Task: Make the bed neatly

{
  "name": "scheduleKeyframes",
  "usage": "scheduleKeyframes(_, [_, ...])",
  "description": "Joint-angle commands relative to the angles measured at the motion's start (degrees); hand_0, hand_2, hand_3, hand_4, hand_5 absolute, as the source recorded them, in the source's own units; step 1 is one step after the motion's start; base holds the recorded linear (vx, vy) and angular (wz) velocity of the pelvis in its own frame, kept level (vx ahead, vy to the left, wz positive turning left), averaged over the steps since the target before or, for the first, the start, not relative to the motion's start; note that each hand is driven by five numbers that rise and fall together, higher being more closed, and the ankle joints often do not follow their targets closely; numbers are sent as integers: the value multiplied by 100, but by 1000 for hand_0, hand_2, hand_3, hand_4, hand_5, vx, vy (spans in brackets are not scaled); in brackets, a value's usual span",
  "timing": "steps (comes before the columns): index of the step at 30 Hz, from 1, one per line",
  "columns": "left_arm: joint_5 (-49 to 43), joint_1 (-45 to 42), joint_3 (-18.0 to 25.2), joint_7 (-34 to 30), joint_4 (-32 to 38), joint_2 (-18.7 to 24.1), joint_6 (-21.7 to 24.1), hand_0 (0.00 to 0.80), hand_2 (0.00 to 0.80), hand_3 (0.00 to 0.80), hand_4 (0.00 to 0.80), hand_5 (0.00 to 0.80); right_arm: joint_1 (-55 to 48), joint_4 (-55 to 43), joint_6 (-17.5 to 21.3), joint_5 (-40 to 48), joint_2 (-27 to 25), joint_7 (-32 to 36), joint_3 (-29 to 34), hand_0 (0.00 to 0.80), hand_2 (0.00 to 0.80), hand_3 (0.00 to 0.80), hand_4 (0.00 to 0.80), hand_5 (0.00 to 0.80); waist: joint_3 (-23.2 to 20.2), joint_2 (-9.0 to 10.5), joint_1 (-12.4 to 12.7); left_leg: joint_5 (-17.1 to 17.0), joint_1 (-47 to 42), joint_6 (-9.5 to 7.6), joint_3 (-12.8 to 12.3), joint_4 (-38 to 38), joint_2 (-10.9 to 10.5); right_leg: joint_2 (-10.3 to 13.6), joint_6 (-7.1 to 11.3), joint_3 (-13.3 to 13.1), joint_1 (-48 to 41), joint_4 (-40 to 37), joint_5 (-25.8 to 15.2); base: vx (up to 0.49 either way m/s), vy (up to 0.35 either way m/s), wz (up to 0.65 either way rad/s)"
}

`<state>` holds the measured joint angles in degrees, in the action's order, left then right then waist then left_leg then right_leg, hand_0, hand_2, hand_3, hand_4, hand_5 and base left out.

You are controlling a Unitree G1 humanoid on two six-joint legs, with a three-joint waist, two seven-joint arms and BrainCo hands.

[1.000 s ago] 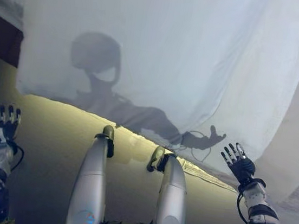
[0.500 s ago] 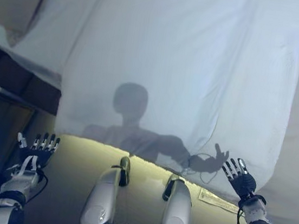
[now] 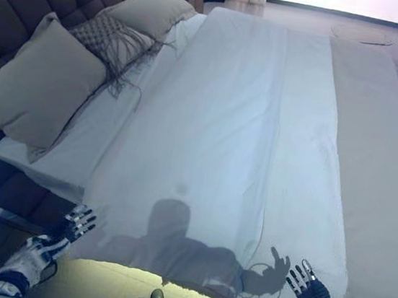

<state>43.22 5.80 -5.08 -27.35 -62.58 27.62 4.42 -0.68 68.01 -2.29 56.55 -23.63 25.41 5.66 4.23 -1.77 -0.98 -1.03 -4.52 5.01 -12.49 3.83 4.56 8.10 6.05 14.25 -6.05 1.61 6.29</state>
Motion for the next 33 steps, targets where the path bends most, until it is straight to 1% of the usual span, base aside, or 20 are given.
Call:
scheduleKeyframes(1, [-146,94,-198,-6,-734,-741,455,0,0,0,0,0,253,359,683,656,469,-620,23,0,0,0,0,0,-77,-44,-92,182,-65,27,65,58,-61,171,306,-22,214,-472,-853,51,-55,-5])
scheduleKeyframes(2, [-161,21,-235,-31,-842,-907,341,0,0,0,0,0,220,446,720,664,602,-773,74,0,0,0,0,0,-100,-36,-94,195,-86,1,37,40,-65,176,301,-28,210,-437,-839,64,-51,-2])
scheduleKeyframes(4, [-655,-137,-302,-42,-1040,-1205,296,0,0,0,0,0,177,633,708,640,828,-904,117,0,0,0,0,0,-127,-18,-70,229,-147,-29,-1,14,-56,182,281,24,154,-418,-823,70,-50,-1])
scheduleKeyframes(6, [-661,-221,-472,-58,-1227,-1414,204,0,0,0,0,0,178,718,679,604,994,-1078,54,0,0,0,0,0,-142,-5,-58,268,-198,-59,-24,10,-47,176,269,28,103,-440,-820,59,-37,-1])
scheduleKeyframes(9, [-716,-312,-385,-27,-1394,-1626,-50,0,0,0,0,0,164,920,634,294,1149,-1153,0,0,0,0,0,0,-186,28,-18,314,-282,-78,0,40,-50,162,259,46,-4,-489,-801,61,-24,-2])
scheduleKeyframes(11, [-953,-333,-459,-51,-1481,-1709,-92,0,0,0,0,0,180,972,618,220,1218,-1179,-123,0,0,0,0,0,-206,57,0,319,-323,-84,6,51,-41,159,260,56,-42,-497,-809,49,-13,1])
scheduleKeyframes(16, [-955,-325,-562,2,-1443,-1661,-212,0,0,0,0,0,180,984,596,7,1205,-1124,-369,0,0,0,0,0,-241,93,-13,336,-399,-91,4,73,-2,135,263,18,-92,-510,-801,16,1,-2])
scheduleKeyframes(23, [-857,-255,-601,14,-1387,-1563,-324,0,0,0,0,0,220,1041,585,-149,1121,-1087,-495,0,0,0,0,0,-282,110,-52,341,-458,-92,-4,83,26,88,258,-75,-111,-538,-813,13,0,-8])
scheduleKeyframes(33, [-740,-290,-615,73,-1394,-1598,-297,0,0,0,0,0,190,1116,523,-161,1160,-1164,-579,0,0,0,0,0,-292,127,-58,332,-481,-95,16,107,45,71,250,-126,-121,-559,-820,1,-1,-1])
